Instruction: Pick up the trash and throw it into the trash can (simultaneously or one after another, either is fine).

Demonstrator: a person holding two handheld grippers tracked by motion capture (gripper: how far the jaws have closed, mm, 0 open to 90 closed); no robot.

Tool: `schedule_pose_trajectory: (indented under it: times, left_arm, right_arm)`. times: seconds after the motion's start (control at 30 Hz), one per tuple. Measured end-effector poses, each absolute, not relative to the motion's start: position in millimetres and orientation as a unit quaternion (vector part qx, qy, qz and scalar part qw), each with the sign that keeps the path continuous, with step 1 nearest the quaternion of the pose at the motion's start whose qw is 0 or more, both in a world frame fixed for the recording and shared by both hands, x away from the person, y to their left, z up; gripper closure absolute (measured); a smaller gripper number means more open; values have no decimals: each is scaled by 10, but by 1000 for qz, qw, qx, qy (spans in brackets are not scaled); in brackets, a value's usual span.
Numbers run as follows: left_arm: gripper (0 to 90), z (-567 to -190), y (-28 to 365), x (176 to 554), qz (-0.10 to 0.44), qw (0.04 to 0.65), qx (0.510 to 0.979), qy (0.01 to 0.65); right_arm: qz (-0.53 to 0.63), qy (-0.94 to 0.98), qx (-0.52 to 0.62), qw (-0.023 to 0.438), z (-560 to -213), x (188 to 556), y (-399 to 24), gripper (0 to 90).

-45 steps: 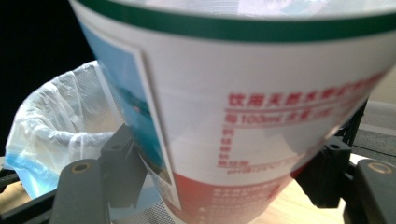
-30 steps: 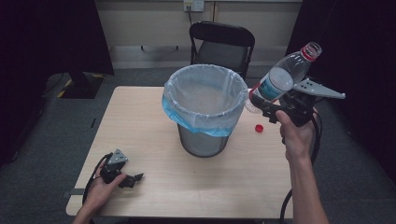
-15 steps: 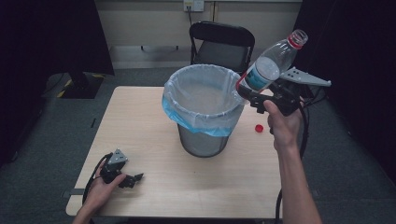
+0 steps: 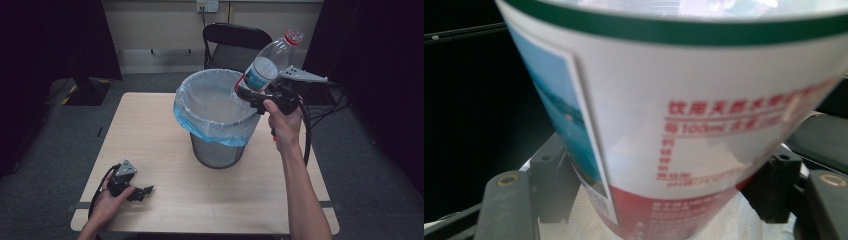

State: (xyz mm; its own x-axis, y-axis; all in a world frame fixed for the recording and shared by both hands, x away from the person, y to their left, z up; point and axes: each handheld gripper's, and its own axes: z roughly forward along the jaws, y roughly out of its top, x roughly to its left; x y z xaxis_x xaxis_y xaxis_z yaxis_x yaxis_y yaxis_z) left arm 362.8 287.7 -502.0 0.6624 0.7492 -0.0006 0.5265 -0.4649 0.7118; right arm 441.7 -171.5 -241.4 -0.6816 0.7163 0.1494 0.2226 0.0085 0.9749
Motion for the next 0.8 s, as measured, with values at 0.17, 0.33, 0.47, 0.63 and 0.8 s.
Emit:
schedule_pose_trajectory:
  times: [0.17,0.33,0.47,0.63,0.8]
  left_arm:
    - [0,-5020,2877,3628,158,352,841,379]
    - [0,-5020,2877,3628,158,352,841,379]
    - [0,-5020,2877,3628,158,352,841,379]
    - [0,-5020,2877,3628,158,352,841,379]
    - [0,-5021,2877,3626,159,352,841,379]
  right_arm:
    - [611,682,347,204,-2442,4465,-1655,272]
    - [610,681,350,205,-2461,4511,-1590,248]
    - [595,693,353,204,-2515,4538,-1519,253]
    - [598,692,349,204,-2518,4537,-1499,249]
    - [603,688,345,210,-2460,4531,-1500,212]
